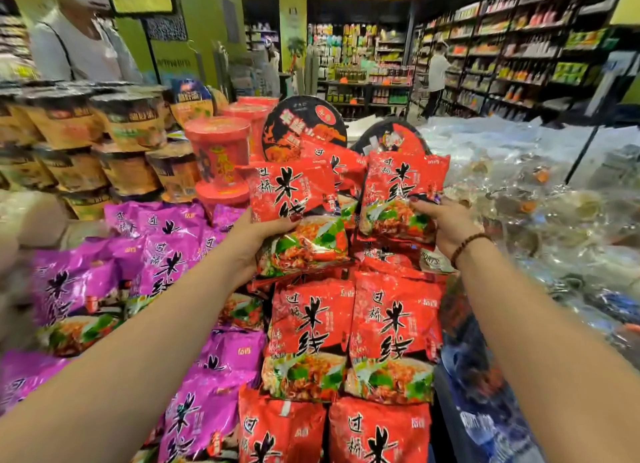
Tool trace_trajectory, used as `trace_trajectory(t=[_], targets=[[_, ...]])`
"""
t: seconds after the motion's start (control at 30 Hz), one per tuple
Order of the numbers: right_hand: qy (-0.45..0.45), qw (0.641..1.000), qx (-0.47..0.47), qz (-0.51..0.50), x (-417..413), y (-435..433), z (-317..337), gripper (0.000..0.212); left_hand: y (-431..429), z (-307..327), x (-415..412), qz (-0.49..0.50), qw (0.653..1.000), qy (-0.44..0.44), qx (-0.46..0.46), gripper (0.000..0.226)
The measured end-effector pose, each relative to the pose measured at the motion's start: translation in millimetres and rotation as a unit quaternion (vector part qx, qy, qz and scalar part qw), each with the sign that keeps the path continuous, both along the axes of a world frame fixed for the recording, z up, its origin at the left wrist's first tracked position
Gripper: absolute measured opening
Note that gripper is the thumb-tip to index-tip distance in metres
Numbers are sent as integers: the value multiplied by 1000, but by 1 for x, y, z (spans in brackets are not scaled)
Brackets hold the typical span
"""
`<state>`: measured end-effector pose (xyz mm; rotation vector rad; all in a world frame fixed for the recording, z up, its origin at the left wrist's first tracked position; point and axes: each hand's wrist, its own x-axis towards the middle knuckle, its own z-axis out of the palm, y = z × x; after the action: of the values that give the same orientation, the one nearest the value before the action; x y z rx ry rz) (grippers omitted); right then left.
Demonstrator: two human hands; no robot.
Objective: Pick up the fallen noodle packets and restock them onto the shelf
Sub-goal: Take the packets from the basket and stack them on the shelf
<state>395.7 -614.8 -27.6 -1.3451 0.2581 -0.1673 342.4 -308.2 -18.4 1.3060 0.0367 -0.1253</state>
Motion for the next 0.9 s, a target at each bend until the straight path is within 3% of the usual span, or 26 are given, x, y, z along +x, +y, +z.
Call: trace_trajectory(t=[0.07, 0.13, 0.23, 0.33, 0.4, 0.47, 0.57, 0.67, 0.73, 0.8, 0.9], targets=[[3, 1000, -8, -2, 6, 2, -5, 21, -5, 0, 6, -6, 1000, -11, -4, 31], [10, 1000, -18, -8, 11, 4, -11, 21, -8, 0, 11, -13, 1000, -18, 1, 34], [24, 985, -168, -19, 15, 8, -19, 49, -11, -5, 19, -19, 999, -28, 14, 37], [-14, 923, -378, -74, 12, 18, -18, 88, -14, -10, 23, -8, 999, -28, 27, 38], [-68, 879, -462, -95, 12, 23, -19, 95, -14, -13, 25, -7, 999, -25, 32, 39], [-54, 843, -530, -70, 13, 25, -20, 100, -13, -14, 26, -8, 999, -29, 37, 44], [-13, 807, -590, -14, 15, 27, -24, 99, -10, -13, 25, 1, 998, -44, 47, 60], [1, 795, -607, 1, 17, 30, -27, 94, -7, -15, 25, 5, 997, -54, 50, 76], [13, 796, -606, 6, 17, 30, -28, 94, -5, -16, 26, 14, 997, -57, 55, 67], [22, 775, -632, -12, 14, 30, -26, 95, -3, -17, 27, 22, 997, -59, 55, 59], [-61, 740, -661, -107, 4, 36, -19, 90, -4, -17, 26, 23, 996, -67, 54, 53]])
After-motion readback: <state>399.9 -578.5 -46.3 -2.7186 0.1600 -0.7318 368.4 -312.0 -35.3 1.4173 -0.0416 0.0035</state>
